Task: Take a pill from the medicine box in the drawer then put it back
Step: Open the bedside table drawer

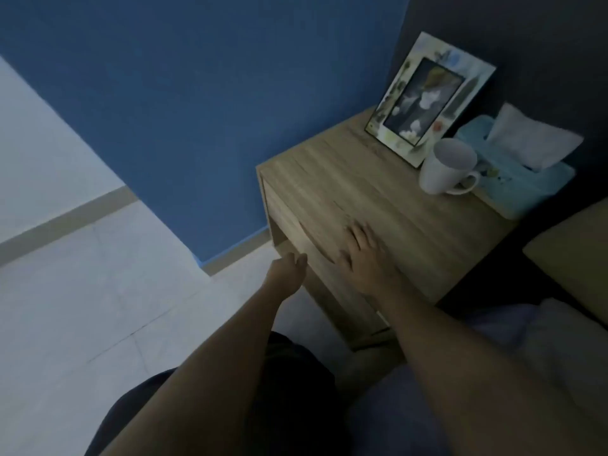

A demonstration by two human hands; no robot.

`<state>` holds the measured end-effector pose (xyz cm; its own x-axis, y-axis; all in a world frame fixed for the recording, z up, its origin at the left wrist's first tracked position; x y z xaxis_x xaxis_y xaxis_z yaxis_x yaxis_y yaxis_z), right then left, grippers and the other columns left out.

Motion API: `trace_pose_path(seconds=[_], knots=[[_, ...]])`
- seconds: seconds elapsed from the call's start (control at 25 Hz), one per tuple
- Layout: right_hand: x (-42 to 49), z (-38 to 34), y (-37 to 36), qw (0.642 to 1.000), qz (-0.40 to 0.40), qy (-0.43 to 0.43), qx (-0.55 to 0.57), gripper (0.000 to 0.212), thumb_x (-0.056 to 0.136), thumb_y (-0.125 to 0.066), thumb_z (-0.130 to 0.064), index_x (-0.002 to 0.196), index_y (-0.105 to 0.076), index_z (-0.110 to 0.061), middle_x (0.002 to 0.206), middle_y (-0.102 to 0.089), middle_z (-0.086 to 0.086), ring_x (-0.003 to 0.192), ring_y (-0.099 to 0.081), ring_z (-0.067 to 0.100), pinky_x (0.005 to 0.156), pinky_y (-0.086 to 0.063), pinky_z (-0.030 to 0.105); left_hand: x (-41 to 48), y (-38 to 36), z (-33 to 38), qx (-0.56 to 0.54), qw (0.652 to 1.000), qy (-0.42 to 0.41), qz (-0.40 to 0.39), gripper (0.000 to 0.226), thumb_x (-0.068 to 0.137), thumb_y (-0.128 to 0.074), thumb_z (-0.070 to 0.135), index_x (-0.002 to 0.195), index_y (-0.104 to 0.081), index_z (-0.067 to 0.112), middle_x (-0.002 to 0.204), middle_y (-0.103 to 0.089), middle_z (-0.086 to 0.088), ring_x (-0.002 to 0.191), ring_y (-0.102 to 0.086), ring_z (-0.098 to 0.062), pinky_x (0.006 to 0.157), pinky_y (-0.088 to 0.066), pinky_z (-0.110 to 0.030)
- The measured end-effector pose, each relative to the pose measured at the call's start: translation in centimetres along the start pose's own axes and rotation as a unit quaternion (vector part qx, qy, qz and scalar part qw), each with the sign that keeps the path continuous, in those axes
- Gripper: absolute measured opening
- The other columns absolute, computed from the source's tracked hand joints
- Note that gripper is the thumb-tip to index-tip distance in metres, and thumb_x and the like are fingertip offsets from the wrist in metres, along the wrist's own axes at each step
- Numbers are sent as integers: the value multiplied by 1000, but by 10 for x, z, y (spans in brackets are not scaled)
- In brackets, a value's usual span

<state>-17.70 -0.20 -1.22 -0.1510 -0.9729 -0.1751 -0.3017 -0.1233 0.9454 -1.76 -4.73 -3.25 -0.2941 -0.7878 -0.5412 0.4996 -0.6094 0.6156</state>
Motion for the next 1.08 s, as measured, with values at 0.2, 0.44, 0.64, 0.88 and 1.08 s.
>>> trace_pose_path(seconds=[0.2, 0.44, 0.64, 0.88, 1.08], knots=[[-1, 8, -7, 997, 68, -9, 22, 61, 92, -22, -48, 146, -23, -18, 157, -21, 3, 146, -10, 19, 116, -23, 45, 43, -22, -1, -102, 994, 35, -7, 67, 96, -31, 50, 140, -37, 0, 141, -47, -22, 129, -45, -35, 106, -36, -38], [3, 9, -7, 997, 69, 1, 18, 62, 93, -26, -48, 146, -21, -17, 158, -18, 2, 146, -8, 18, 116, -23, 43, 71, -18, 4, -140, 987, 56, 60, 44, 89, -52, 27, 121, -57, -2, 109, -67, -22, 98, -65, -33, 90, -54, -44], [3, 10, -6, 997, 74, -1, 20, 60, 93, -30, -46, 146, -22, -17, 158, -18, 2, 146, -8, 18, 117, -20, 42, 70, -14, -5, -170, 980, 57, 82, 39, 84, -58, 35, 89, -69, -3, 89, -72, -17, 85, -69, -29, 81, -57, -39], [5, 11, -7, 998, 60, 8, 10, 61, 93, -27, -46, 146, -20, -17, 158, -16, 5, 146, -9, 20, 117, -21, 43, 40, 0, -57, -198, 975, 78, 66, 28, 86, -58, 37, 78, -66, 12, 82, -72, -5, 80, -69, -16, 73, -55, -28], [4, 10, -5, 998, 57, -1, 4, 58, 95, -30, -43, 146, -20, -17, 158, -17, 5, 146, -10, 20, 118, -19, 45, 10, 18, -97, -175, 976, 97, 87, 34, 85, -55, 43, 73, -67, 13, 70, -71, 0, 80, -70, -18, 84, -55, -36]])
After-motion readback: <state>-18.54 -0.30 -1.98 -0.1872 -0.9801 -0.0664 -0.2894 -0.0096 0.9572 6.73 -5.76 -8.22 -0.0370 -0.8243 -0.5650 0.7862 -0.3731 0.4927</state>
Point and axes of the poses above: each hand's wrist, its own x-axis towards the middle knuckle, its own y-axis out of the back of the hand, z = x × y, the point moved 6 cm from there along x, towards the middle knuckle
